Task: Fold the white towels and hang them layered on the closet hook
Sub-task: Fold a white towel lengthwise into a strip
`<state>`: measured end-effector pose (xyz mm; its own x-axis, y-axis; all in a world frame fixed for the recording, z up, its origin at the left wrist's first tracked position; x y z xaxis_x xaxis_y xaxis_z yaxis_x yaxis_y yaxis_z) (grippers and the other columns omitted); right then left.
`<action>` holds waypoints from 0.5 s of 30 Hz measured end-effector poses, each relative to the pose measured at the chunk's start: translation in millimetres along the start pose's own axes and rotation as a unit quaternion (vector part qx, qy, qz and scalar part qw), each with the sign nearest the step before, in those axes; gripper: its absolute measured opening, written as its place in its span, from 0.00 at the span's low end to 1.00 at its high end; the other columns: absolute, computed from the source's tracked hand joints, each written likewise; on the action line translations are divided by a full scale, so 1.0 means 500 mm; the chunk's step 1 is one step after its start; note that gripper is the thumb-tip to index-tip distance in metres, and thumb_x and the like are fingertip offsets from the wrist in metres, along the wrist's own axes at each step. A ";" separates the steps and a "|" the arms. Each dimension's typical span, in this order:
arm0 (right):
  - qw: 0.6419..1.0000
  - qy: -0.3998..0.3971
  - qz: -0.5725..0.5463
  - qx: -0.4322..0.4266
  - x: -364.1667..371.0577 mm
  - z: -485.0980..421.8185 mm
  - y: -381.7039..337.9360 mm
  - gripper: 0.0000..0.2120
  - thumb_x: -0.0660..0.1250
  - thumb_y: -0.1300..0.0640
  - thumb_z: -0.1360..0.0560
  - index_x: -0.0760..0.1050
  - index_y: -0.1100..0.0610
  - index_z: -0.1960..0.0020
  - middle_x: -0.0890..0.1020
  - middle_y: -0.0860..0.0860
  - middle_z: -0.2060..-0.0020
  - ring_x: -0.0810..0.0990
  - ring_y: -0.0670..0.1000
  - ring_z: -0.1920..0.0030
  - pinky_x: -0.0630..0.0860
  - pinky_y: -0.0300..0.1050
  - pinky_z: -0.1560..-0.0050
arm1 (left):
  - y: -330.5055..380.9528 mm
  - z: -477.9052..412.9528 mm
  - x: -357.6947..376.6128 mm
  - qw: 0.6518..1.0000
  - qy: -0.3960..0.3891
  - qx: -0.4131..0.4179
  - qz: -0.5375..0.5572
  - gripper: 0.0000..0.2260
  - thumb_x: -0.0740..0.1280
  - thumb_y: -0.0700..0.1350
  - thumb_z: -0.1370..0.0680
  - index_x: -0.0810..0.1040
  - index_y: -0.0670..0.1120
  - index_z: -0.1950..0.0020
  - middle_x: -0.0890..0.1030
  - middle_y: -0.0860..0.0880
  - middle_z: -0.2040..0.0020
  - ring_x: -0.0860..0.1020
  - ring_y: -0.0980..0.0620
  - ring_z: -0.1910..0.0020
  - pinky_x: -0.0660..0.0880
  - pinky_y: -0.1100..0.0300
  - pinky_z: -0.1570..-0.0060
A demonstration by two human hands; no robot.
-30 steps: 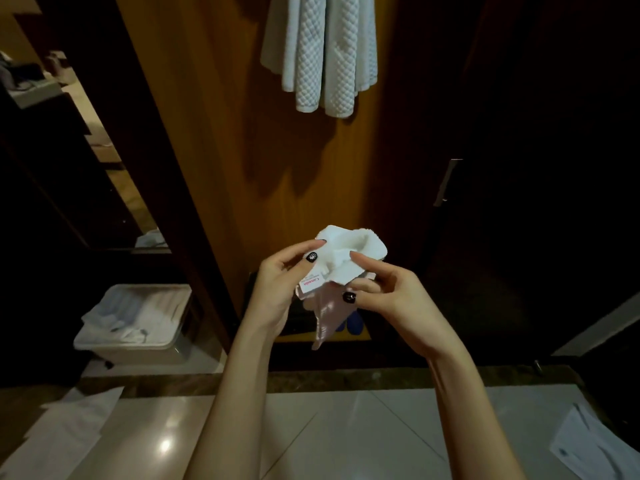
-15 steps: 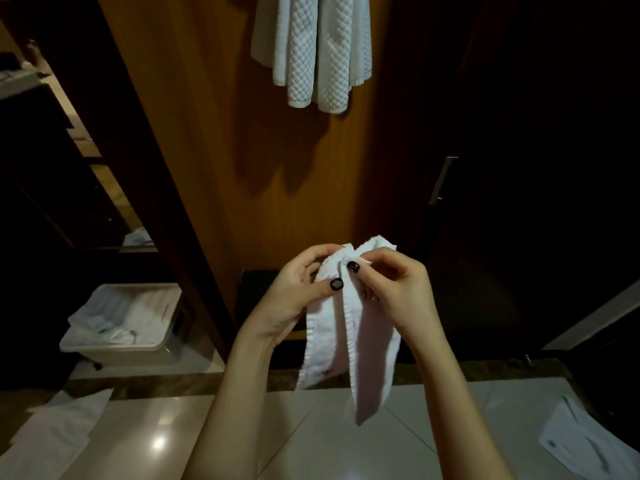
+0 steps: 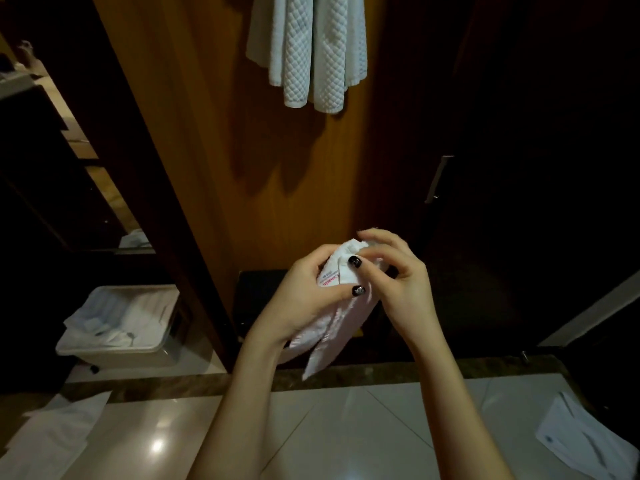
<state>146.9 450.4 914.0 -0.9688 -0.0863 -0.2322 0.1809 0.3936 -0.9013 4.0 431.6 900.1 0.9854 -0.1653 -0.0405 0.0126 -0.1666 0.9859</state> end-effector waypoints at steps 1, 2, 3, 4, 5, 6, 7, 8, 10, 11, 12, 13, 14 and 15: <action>1.000 0.001 -0.018 0.005 0.001 0.002 0.002 0.05 0.72 0.61 0.26 0.82 0.51 0.56 0.79 0.46 0.41 0.74 0.44 0.36 0.71 0.39 0.37 | 0.001 0.001 0.000 1.000 0.008 0.003 -0.007 0.19 0.74 0.44 0.30 0.77 0.58 0.41 0.83 0.56 0.48 0.82 0.56 0.48 0.77 0.65 0.55; 1.000 0.002 -0.030 0.007 0.002 0.004 0.004 0.05 0.72 0.62 0.26 0.83 0.52 0.55 0.80 0.46 0.41 0.75 0.43 0.37 0.72 0.38 0.37 | 0.001 0.003 -0.001 1.000 0.016 0.006 -0.005 0.18 0.74 0.44 0.29 0.78 0.58 0.41 0.83 0.55 0.48 0.82 0.55 0.49 0.77 0.64 0.55; 0.999 0.003 -0.037 0.008 0.003 0.006 0.005 0.05 0.72 0.62 0.26 0.83 0.53 0.55 0.81 0.47 0.42 0.77 0.43 0.38 0.73 0.37 0.39 | 0.000 0.006 -0.002 1.000 0.023 0.007 0.004 0.17 0.73 0.44 0.28 0.77 0.58 0.41 0.84 0.53 0.48 0.83 0.53 0.49 0.78 0.62 0.55; 0.999 0.005 -0.041 0.006 0.004 0.008 0.006 0.05 0.72 0.63 0.26 0.84 0.54 0.54 0.82 0.47 0.44 0.78 0.43 0.40 0.74 0.37 0.40 | -0.001 0.009 -0.003 0.999 0.030 0.008 0.013 0.16 0.72 0.44 0.27 0.77 0.58 0.42 0.84 0.51 0.49 0.83 0.51 0.50 0.78 0.60 0.56; 0.999 0.006 -0.042 0.002 0.005 0.009 0.006 0.04 0.72 0.63 0.26 0.84 0.56 0.54 0.83 0.48 0.46 0.80 0.44 0.42 0.75 0.38 0.42 | -0.002 0.013 -0.005 0.999 0.040 0.008 0.017 0.13 0.72 0.46 0.26 0.77 0.57 0.43 0.84 0.50 0.50 0.83 0.49 0.51 0.79 0.58 0.56; 0.999 0.007 -0.041 -0.002 0.007 0.010 0.006 0.04 0.71 0.64 0.26 0.84 0.56 0.54 0.84 0.48 0.49 0.81 0.44 0.44 0.75 0.38 0.44 | -0.004 0.017 -0.008 0.998 0.052 0.007 0.017 0.11 0.72 0.48 0.26 0.77 0.56 0.44 0.85 0.48 0.51 0.84 0.48 0.53 0.79 0.56 0.57; 0.999 0.006 -0.038 -0.006 0.009 0.010 0.004 0.04 0.71 0.64 0.26 0.83 0.56 0.55 0.84 0.49 0.51 0.81 0.45 0.46 0.76 0.38 0.45 | -0.005 0.019 -0.012 0.998 0.063 0.003 0.016 0.10 0.71 0.50 0.26 0.77 0.56 0.46 0.85 0.47 0.52 0.84 0.47 0.54 0.79 0.55 0.57; 0.999 0.001 -0.033 -0.009 0.012 0.011 0.003 0.04 0.72 0.64 0.26 0.83 0.56 0.55 0.84 0.49 0.52 0.82 0.45 0.48 0.76 0.38 0.46 | -0.006 0.022 -0.017 0.997 0.071 0.000 0.015 0.08 0.71 0.51 0.26 0.77 0.56 0.48 0.85 0.47 0.53 0.84 0.47 0.54 0.78 0.55 0.58; 1.000 -0.019 -0.021 -0.005 0.016 0.013 0.000 0.05 0.72 0.63 0.26 0.82 0.54 0.57 0.82 0.47 0.54 0.81 0.44 0.50 0.75 0.38 0.47 | -0.008 0.025 -0.023 0.997 0.076 0.004 0.012 0.06 0.71 0.52 0.26 0.78 0.58 0.50 0.85 0.48 0.53 0.84 0.49 0.54 0.78 0.57 0.57; 1.000 -0.026 -0.017 0.002 0.018 0.013 0.000 0.05 0.72 0.62 0.26 0.81 0.54 0.58 0.81 0.47 0.55 0.80 0.44 0.51 0.74 0.37 0.49 | -0.008 0.026 -0.024 0.997 0.075 0.009 0.014 0.06 0.72 0.50 0.25 0.79 0.58 0.50 0.85 0.48 0.52 0.84 0.49 0.53 0.78 0.58 0.56; 0.999 -0.030 -0.014 0.010 0.017 0.013 0.000 0.04 0.72 0.62 0.26 0.81 0.55 0.59 0.80 0.48 0.56 0.79 0.45 0.54 0.73 0.36 0.51 | -0.007 0.027 -0.025 0.997 0.074 0.016 0.023 0.07 0.72 0.48 0.25 0.79 0.58 0.49 0.84 0.48 0.52 0.84 0.49 0.53 0.77 0.58 0.56; 0.999 -0.031 -0.016 0.017 0.017 0.014 0.000 0.03 0.72 0.61 0.26 0.81 0.56 0.59 0.79 0.50 0.57 0.78 0.47 0.56 0.72 0.38 0.53 | -0.004 0.029 -0.026 0.996 0.075 0.024 0.035 0.10 0.71 0.44 0.24 0.79 0.58 0.47 0.83 0.50 0.51 0.83 0.50 0.54 0.77 0.60 0.56; 0.999 -0.031 -0.020 0.021 0.017 0.015 -0.001 0.03 0.72 0.61 0.26 0.81 0.58 0.59 0.78 0.52 0.58 0.77 0.48 0.57 0.72 0.38 0.55 | 0.000 0.032 -0.030 0.995 0.082 0.040 0.033 0.14 0.70 0.41 0.23 0.79 0.59 0.45 0.81 0.51 0.51 0.82 0.53 0.54 0.76 0.62 0.56; 0.999 -0.033 -0.024 0.023 0.018 0.017 -0.002 0.04 0.72 0.62 0.26 0.81 0.60 0.59 0.78 0.53 0.58 0.77 0.47 0.58 0.71 0.38 0.55 | 0.008 0.034 -0.036 0.994 0.093 0.063 0.011 0.16 0.69 0.39 0.23 0.79 0.60 0.43 0.79 0.53 0.50 0.81 0.55 0.52 0.76 0.64 0.54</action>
<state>139.4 441.6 909.9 -0.9635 -0.1646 -0.2111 0.1442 0.3453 -0.9273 -16.4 417.4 902.2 0.9997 0.0099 0.0221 -0.0183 -0.2874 0.9576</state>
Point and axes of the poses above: each hand's wrist, its own z-axis away from the middle knuckle, its own x-axis out of the palm, y = z × x, the point moved 5 cm from there along -z, towards the middle knuckle
